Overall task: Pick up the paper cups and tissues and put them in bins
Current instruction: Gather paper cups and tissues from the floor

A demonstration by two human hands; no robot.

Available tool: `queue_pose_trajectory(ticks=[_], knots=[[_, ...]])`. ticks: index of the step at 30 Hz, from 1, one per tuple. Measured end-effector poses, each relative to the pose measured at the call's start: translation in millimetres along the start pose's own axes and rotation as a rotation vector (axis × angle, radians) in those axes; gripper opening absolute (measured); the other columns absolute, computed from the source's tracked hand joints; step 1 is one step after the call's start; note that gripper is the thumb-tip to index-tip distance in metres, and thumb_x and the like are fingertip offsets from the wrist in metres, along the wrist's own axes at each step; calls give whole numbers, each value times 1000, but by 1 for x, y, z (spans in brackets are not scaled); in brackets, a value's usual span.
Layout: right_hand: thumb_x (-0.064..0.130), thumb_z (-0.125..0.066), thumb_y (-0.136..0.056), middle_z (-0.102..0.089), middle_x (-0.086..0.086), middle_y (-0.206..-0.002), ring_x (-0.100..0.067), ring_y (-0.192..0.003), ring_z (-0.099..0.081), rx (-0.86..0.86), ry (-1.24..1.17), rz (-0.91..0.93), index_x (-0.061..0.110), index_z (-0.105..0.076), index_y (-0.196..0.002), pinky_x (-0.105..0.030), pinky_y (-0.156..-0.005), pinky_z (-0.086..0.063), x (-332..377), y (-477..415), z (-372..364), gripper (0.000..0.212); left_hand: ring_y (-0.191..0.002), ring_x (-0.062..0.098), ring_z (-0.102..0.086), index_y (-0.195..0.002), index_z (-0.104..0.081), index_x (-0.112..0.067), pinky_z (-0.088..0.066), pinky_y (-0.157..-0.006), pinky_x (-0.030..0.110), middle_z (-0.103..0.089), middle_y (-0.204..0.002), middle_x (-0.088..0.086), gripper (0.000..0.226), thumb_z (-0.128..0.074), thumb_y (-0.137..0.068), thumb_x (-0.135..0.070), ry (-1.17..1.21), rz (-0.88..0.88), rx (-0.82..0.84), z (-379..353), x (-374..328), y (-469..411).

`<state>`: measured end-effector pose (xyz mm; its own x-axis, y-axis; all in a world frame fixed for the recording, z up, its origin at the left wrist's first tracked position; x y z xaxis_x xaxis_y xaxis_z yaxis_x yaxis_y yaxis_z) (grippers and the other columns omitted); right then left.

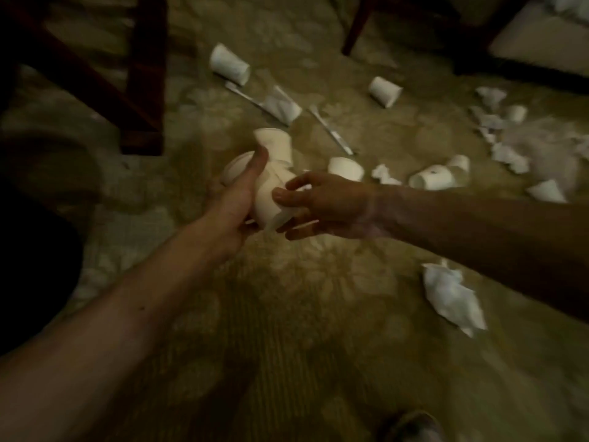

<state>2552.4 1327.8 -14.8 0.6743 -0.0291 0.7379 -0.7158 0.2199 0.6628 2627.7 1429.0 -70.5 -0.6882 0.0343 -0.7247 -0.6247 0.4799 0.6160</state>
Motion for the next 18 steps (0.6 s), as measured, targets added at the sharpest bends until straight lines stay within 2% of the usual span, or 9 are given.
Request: queue_pose_trajectory(ticks=[2, 4, 6, 8, 11, 14, 17, 18], knots=[[20, -61, -95, -73, -1, -75, -18, -75, -69, 3, 83, 7, 17, -56, -94, -33, -72, -58, 8, 28, 16, 7, -92, 19, -71, -135, -48, -27, -58, -57, 32, -68, -117, 2, 71, -72, -75, -57, -7, -10, 105, -23, -1, 15], [21, -60, -96, -74, -2, -74, -18, -75, -68, 39, 160, 10, 17, -56, -93, -31, -72, -58, 10, 55, 30, 6, -89, 16, -72, -131, -50, -25, -59, -61, 33, -69, -114, 1, 72, -76, -70, -54, -30, -40, 153, -43, 5, 30], [23, -62, -95, -73, 0, -75, -14, -70, -69, 37, 182, -2, 17, -55, -96, -30, -70, -58, -1, 79, 45, 9, -75, 9, -73, -112, -53, -27, -58, -54, 29, -67, -101, -4, 59, -80, -65, -50, -69, -98, 131, -60, 16, 47], [24, -66, -92, -72, 0, -82, -12, -71, -71, -10, 175, -15, 16, -54, -102, -30, -72, -60, -25, 97, 60, 18, -68, 4, -71, -98, -54, -31, -54, -48, 23, -68, -95, -5, 58, -82, -51, -51, -112, -117, 182, -79, 35, 62], [29, -70, -87, -72, -4, -93, -18, -87, -73, -80, 134, -67, 16, -47, -119, -38, -82, -60, -74, 112, 83, 41, -73, 8, -72, -103, -57, -29, -53, -48, 21, -70, -98, -4, 70, -80, -41, -54, -239, -96, 252, -107, 68, 69], [31, -70, -87, -70, -4, -106, -16, -90, -72, -109, 42, -26, 18, -44, -126, -35, -79, -60, -119, 120, 100, 49, -79, 8, -70, -111, -57, -27, -54, -52, 21, -69, -100, -3, 83, -81, -38, -57, -379, -87, 259, -126, 95, 68], [29, -67, -89, -68, -5, -103, -15, -82, -71, -172, 81, 82, 15, -43, -124, -36, -72, -59, -157, 122, 107, 45, -62, -6, -65, -89, -53, -34, -48, -44, 13, -64, -89, -6, 49, -87, -54, -44, -481, -136, 251, -139, 117, 65], [30, -66, -89, -69, -5, -100, -17, -79, -71, -190, 84, 119, 15, -43, -123, -33, -68, -58, -169, 122, 111, 44, -62, -5, -64, -87, -52, -34, -47, -43, 14, -63, -89, -7, 44, -86, -61, -40, -521, -142, 242, -144, 123, 64]])
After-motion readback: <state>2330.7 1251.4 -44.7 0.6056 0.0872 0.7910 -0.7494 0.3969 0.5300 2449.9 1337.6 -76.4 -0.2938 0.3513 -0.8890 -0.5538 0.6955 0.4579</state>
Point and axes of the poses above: each hand's wrist, its own y-axis away from the middle knuckle, its own z-axis out of the back of the hand, x = y × z, the point moved 4 cm from there along -y, towards the middle knuckle
